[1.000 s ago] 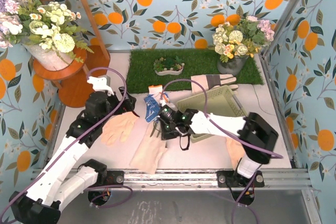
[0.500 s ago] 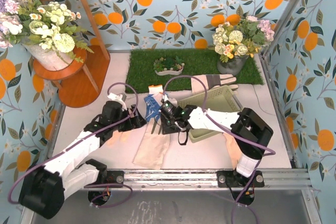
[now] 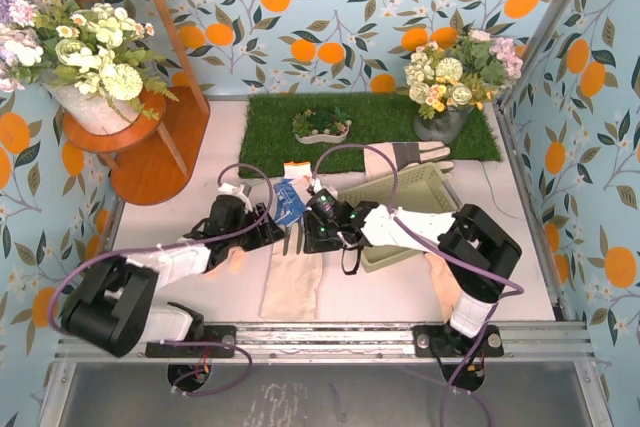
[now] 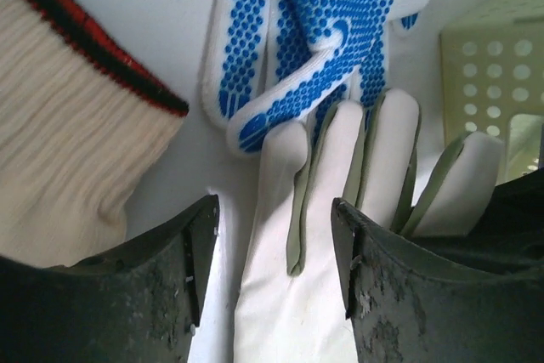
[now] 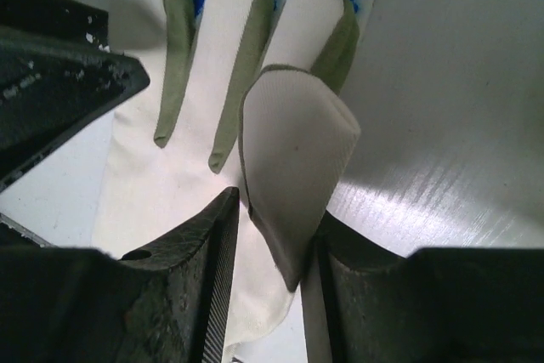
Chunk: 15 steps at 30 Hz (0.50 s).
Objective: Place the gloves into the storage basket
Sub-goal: Adjust the glove at the center of the board.
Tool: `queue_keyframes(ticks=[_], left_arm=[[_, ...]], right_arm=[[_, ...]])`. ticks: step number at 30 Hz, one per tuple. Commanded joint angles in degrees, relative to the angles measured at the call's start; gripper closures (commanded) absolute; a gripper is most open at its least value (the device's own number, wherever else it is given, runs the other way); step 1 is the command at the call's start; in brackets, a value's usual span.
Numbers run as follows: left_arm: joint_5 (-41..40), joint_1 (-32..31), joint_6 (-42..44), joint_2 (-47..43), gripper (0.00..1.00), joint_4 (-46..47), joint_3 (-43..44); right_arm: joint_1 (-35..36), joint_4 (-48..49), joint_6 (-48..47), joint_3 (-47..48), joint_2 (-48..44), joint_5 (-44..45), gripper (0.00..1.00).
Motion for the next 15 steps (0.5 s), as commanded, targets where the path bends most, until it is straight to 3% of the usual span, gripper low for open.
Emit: queue_keyframes(ticks=[1, 3, 5, 9, 15], left_arm=[[2.1, 0.3, -0.9, 4.8, 0.44, 12.1, 0.0], [2.5, 0.3, -0.9, 6.5, 0.51, 13.6, -0.1], [2.9, 0.3, -1.0, 7.1, 0.65, 14.9, -0.4], [4.1, 0.3, -0.9, 2.5, 0.88, 12.9, 0.8], [6.2, 0.3, -1.6, -10.9, 1.00, 7.4, 2.9]], right_arm=[[-0.1, 3.5, 1.6, -0.8, -1.0, -0.2, 0.70], [-0.1, 3.8, 1.8, -1.2, -1.3, 0.0, 0.71], [-0.1, 3.9, 1.9, -1.4, -2.0, 0.2, 0.71], [-0.6, 4.0, 1.9, -1.9, -4.4, 0.2, 0.76], [-2.0, -1.9, -0.2, 1.7, -9.8, 0.5, 0.82]])
